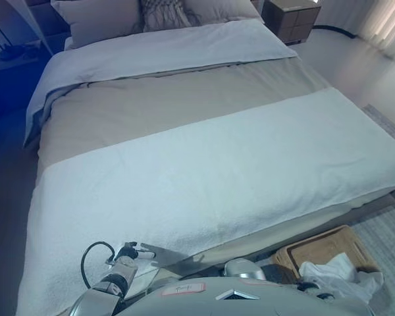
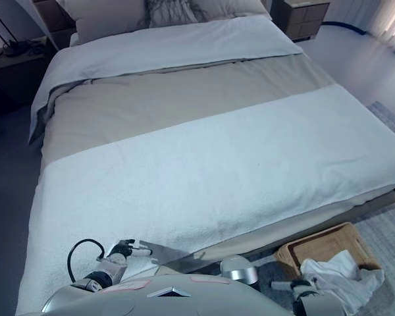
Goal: Put the clothes on the bed into the basket.
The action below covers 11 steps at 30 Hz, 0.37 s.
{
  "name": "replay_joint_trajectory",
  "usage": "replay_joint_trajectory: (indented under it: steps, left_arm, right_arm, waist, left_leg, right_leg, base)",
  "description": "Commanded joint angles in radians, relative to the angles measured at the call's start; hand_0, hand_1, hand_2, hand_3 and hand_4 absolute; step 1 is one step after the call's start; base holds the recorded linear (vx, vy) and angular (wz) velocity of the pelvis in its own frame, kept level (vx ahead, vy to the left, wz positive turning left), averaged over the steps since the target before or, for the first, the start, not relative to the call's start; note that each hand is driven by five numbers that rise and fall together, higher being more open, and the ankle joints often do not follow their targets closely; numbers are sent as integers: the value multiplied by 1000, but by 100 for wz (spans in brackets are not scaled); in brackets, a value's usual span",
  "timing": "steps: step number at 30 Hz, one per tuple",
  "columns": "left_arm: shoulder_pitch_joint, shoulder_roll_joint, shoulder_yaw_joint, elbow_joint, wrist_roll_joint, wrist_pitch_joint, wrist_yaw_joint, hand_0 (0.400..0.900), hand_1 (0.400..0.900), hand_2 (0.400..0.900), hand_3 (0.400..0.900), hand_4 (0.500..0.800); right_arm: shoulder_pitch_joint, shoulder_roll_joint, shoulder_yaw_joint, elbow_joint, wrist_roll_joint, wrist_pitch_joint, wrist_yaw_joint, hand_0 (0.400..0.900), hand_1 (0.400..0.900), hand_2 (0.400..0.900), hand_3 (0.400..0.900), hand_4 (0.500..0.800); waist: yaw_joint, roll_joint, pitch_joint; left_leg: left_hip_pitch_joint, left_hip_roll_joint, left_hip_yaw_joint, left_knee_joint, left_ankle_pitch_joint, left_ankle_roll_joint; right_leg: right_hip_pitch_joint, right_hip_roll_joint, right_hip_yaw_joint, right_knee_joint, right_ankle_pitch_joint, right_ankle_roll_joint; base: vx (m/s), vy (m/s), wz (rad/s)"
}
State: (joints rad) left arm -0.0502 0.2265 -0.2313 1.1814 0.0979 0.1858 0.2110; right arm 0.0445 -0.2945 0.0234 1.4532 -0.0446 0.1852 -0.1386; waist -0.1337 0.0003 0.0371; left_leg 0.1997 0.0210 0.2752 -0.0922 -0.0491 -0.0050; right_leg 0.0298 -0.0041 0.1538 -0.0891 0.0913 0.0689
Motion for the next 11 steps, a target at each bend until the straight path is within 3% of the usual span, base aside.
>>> replay_joint_trajectory:
  steps: [1, 9, 11]
  left_arm:
    - [-76, 38, 14, 50, 49, -17, 16, 900, 900, 900, 900, 800]
    - [-94, 45, 24, 53, 52, -25, 2, 900, 900, 900, 900, 800]
    - [-108, 36, 2, 35, 59, -11, 7, 900, 900, 900, 900, 800]
  right_arm:
    - [-26, -89, -16, 117, -30, 21, 4, 900, 900, 900, 900, 800]
    - [-24, -150, -13, 101, -65, 12, 43, 900, 900, 900, 900, 800]
    - [-88, -93, 29, 86, -70, 23, 15, 900, 900, 900, 900, 800]
  waist:
    - [-29, 26, 0]
    - [-56, 20, 34]
    - [-48, 20, 33]
  left_leg:
    - [23, -22, -33, 5, -54, 13]
    - [15, -51, 14, 5, -57, 35]
    - [19, -56, 12, 5, -61, 40]
  right_leg:
    - [-59, -9, -32, 19, 37, 69]
    - [-112, -5, 36, 31, 83, 101]
    - [-109, -9, 37, 31, 86, 102]
  base:
    - [-59, 67, -36]
    - [-75, 56, -32]
    - [-13, 12, -3]
